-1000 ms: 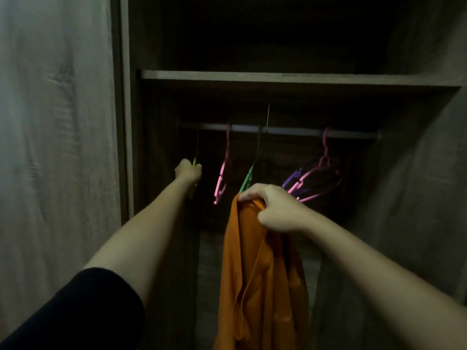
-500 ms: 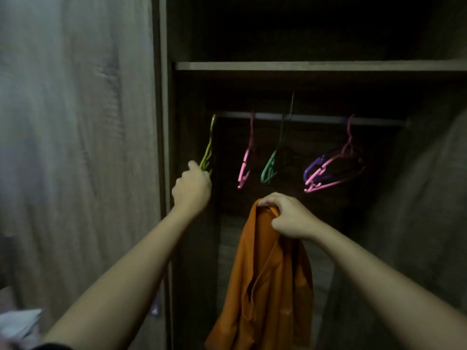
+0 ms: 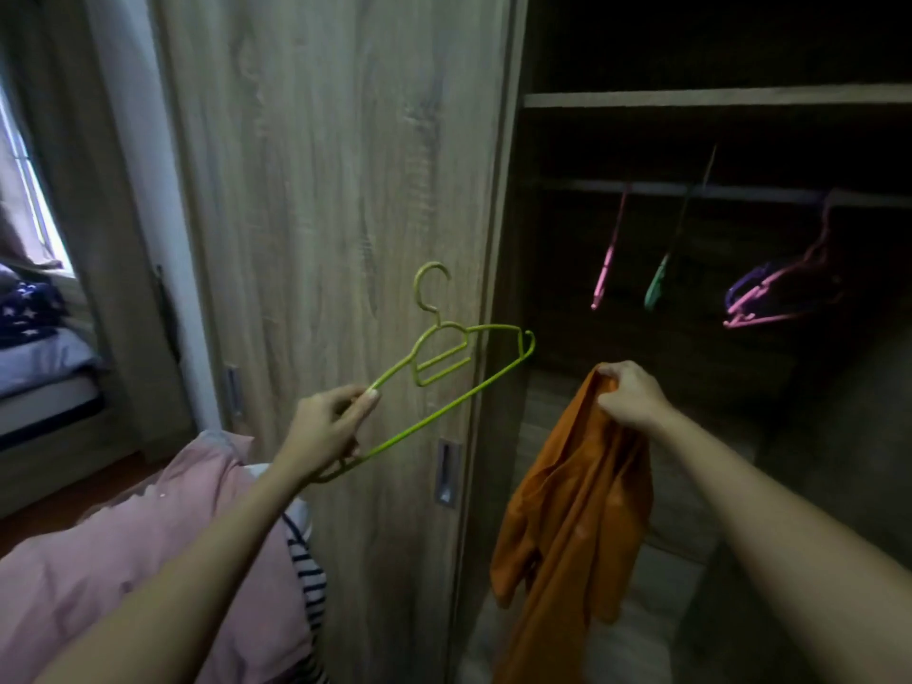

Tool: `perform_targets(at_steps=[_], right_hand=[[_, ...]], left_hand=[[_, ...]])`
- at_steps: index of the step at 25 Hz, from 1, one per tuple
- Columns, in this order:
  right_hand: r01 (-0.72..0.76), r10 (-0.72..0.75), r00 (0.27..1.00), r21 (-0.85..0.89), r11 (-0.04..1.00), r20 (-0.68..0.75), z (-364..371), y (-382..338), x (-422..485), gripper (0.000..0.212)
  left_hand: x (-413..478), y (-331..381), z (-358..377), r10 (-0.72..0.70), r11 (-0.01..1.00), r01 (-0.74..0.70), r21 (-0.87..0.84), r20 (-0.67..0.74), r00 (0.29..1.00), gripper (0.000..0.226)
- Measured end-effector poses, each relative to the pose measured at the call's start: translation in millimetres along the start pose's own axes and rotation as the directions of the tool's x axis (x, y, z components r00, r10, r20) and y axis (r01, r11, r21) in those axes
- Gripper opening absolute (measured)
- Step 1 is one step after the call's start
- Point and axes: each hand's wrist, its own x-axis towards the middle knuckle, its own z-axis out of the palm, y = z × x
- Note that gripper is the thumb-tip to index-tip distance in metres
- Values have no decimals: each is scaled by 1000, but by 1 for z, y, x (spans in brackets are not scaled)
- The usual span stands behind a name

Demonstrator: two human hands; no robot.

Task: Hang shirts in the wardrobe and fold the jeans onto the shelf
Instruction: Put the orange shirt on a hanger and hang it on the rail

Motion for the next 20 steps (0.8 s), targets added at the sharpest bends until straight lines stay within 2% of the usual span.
perform_targets(at_steps=[2,4,7,9,12,15,17,20], right_hand=[[20,-20,1000,-6,1000,3,-4,-10,-3,55],[50,-50,999,-11,999,-14,-10,-19,-5,55],[68,-67,995,-4,998,77,-21,-28,-9,61],[110,-104,984,-32,993,144,-21,-39,-15,64],[282,-256,951,-149,948,174,-13,-56,-30,63],[402,-370,904,-127,907,216,-9,-67,-38,61],[417,-377,898,-166,893,228,-16,-67,-35,60],[350,-294,931,-300,888,215,-40,-43,-25,64]], left_hand=[[-9,-10,-30,-29,986,36,-161,44,999,13],[-16,-13,-51,-6,968,33,-249,108,994,17],[-17,-9,-55,54,974,-11,-228,184,981,17],[-16,-4,-49,104,978,-61,-197,214,971,26],[-15,4,-24,154,963,-91,-254,240,958,21],[-20,11,1,217,940,-118,-320,294,931,33],[-21,14,8,221,928,-100,-359,314,923,26],[-10,17,-9,211,934,-83,-347,347,914,33]])
